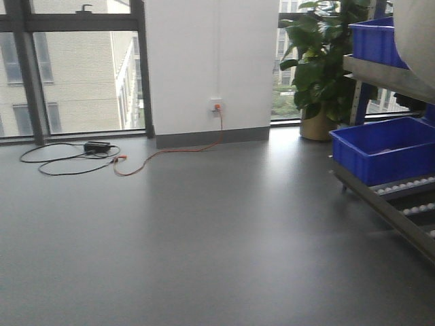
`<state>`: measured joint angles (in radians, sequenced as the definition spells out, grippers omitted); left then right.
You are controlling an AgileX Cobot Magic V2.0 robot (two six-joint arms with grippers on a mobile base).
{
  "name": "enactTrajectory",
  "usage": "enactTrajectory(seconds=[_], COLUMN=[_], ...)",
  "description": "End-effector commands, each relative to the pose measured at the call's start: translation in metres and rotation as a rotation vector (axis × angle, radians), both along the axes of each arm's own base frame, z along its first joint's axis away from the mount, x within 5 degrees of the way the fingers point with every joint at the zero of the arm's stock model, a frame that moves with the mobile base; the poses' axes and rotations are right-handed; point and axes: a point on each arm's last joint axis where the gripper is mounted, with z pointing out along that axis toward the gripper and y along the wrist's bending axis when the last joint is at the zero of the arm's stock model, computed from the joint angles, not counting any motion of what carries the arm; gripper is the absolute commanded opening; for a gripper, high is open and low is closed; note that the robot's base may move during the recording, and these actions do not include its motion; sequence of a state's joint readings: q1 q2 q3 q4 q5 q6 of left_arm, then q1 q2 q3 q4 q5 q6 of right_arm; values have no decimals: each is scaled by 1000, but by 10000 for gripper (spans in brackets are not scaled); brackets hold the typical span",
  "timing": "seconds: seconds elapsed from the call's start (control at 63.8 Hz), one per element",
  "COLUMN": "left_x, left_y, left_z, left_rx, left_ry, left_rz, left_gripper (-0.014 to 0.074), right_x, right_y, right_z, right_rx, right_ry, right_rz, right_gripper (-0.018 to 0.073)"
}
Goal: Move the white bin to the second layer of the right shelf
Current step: 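Turn and drive the base up to the blue-bin roller shelf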
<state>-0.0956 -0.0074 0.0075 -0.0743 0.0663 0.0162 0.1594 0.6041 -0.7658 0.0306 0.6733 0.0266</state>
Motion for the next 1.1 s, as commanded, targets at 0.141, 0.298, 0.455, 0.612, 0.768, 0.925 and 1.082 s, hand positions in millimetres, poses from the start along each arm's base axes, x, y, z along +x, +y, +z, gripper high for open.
enactTrajectory(seconds=[0.141,0.298,0.455,0.612,0.768,0.925,1.082], left_x=[1,1,1,1,1,1,1], left_y=[0,0,0,0,0,0,0], left_z=[-5,-5,-5,-5,-5,-5,-5], left_rx=[-14,-14,-14,-14,-14,-14,-14], left_ry=[-50,-50,-50,-50,-50,-50,-50], left_rz=[0,0,0,0,0,0,0], left_gripper=[85,85,85,85,85,85,85], right_x=[2,2,2,2,2,2,2], right_y=[-1,-1,-1,-1,-1,-1,-1], right_z=[17,17,17,17,17,17,17], right_rx=[21,21,21,21,21,21,21], right_ry=[-118,-118,-118,-118,-118,-118,-118], right_rz=[-11,-11,-11,-11,-11,-11,-11], right_gripper=[56,56,56,56,56,56,56])
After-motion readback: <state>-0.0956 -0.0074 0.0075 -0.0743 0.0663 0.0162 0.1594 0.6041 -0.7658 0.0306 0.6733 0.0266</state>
